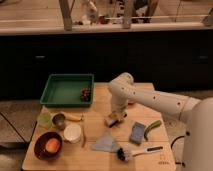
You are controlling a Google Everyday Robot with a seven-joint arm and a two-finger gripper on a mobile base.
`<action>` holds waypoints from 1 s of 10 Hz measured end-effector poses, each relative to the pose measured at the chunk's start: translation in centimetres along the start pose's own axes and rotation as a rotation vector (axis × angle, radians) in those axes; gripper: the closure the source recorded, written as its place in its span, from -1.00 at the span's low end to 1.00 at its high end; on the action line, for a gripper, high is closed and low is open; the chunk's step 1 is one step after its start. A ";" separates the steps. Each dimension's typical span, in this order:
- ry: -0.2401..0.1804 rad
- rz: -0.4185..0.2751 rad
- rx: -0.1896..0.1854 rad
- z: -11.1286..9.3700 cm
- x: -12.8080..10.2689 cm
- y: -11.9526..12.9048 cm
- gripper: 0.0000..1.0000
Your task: Wipe table surface with eraser
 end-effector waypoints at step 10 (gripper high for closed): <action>-0.017 -0.130 -0.067 1.7 -7.7 -3.1 1.00</action>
